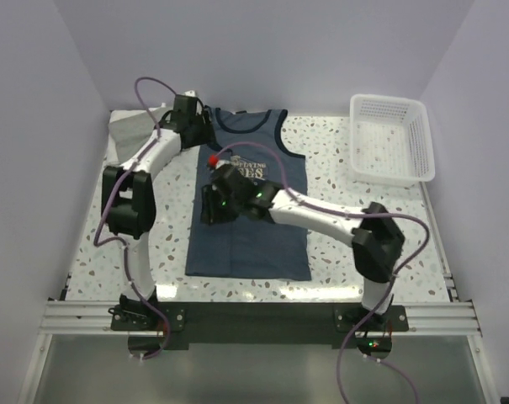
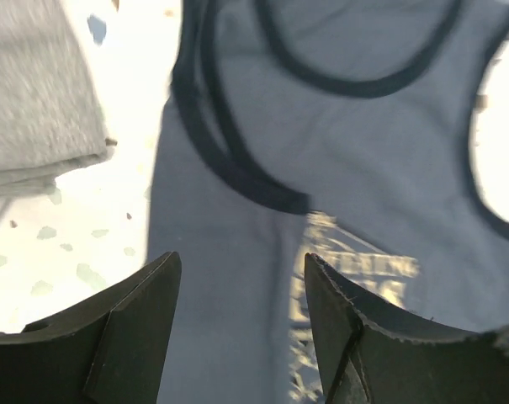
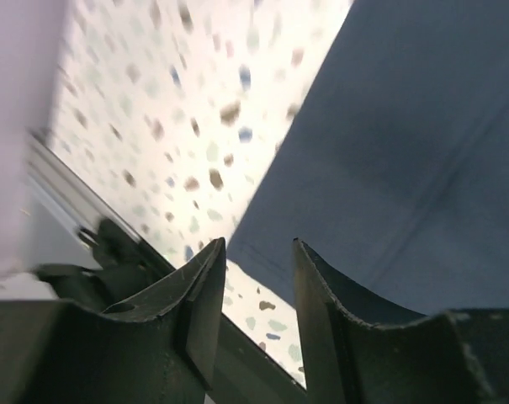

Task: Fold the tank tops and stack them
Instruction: Fold the tank top

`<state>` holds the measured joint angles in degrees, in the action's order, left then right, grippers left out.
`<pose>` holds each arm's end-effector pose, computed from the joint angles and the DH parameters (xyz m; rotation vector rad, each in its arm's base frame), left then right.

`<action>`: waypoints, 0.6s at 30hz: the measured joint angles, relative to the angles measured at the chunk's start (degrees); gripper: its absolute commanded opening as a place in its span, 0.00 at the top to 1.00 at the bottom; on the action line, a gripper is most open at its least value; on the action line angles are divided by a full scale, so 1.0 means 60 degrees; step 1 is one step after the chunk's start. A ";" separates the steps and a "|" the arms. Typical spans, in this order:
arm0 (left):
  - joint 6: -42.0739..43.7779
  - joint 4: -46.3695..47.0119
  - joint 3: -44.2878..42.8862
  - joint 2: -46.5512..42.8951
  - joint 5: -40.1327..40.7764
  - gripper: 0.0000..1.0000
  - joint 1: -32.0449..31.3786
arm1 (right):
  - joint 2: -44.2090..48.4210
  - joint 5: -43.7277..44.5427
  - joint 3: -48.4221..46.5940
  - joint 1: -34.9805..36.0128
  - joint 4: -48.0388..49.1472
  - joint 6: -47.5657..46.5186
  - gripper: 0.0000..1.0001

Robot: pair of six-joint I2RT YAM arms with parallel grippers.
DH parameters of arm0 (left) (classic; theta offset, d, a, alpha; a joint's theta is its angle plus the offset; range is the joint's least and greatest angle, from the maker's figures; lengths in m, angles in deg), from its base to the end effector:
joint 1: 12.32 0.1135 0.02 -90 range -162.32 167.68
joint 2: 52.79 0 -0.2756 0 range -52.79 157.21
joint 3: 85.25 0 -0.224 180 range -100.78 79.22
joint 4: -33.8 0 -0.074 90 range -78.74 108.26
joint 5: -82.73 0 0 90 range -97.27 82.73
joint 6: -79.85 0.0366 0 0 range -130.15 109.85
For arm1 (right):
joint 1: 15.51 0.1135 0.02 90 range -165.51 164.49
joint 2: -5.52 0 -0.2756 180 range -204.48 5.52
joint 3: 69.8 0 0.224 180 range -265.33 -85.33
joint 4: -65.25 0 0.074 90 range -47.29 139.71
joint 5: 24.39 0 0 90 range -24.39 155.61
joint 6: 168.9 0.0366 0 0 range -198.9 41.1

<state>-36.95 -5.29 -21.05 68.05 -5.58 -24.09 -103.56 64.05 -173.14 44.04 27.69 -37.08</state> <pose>0.4543 -0.0935 0.2535 -0.3233 2.3378 -0.2970 0.2087 0.3569 0.2757 -0.4015 2.4783 0.8602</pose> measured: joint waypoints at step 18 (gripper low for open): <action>-0.0171 -0.0277 0.3829 -0.4153 0.0226 0.43 -0.5373 | -0.1789 -0.0510 -0.1865 -0.7184 -0.1708 -0.2736 0.62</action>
<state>-37.98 -6.95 1.92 43.13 -4.22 -56.33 -114.29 60.99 -184.33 0.93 17.44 -53.50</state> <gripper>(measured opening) 0.569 0.378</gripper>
